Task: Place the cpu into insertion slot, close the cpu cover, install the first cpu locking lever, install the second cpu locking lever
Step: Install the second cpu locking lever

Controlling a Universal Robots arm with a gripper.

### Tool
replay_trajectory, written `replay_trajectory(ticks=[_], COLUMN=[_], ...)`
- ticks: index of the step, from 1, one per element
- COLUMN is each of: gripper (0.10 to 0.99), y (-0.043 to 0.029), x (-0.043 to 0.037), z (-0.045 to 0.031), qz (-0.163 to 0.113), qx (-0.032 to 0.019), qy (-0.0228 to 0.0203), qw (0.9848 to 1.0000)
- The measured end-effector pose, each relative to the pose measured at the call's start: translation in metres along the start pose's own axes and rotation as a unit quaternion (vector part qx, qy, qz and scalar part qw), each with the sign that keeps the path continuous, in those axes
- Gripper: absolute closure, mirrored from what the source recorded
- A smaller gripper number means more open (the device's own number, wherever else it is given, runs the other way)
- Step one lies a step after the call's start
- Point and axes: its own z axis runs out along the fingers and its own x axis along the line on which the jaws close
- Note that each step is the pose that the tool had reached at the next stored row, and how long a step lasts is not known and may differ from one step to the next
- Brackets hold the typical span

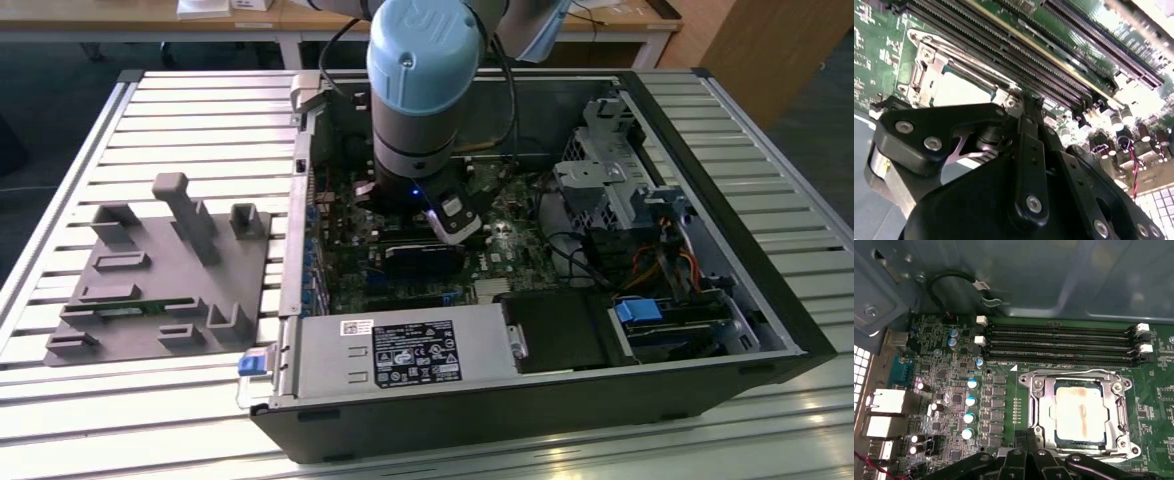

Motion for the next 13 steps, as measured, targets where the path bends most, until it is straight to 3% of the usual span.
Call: replay_trajectory(ticks=[5, 13], gripper=[0.980, 0.980], y=[0.0002, 0.0035], x=[0.0001, 0.0000], z=[-0.0007, -0.0105], qz=[0.000, 0.000], qx=[-0.0004, -0.0010], qy=[-0.0001, -0.0001], qw=[1.0000, 1.0000])
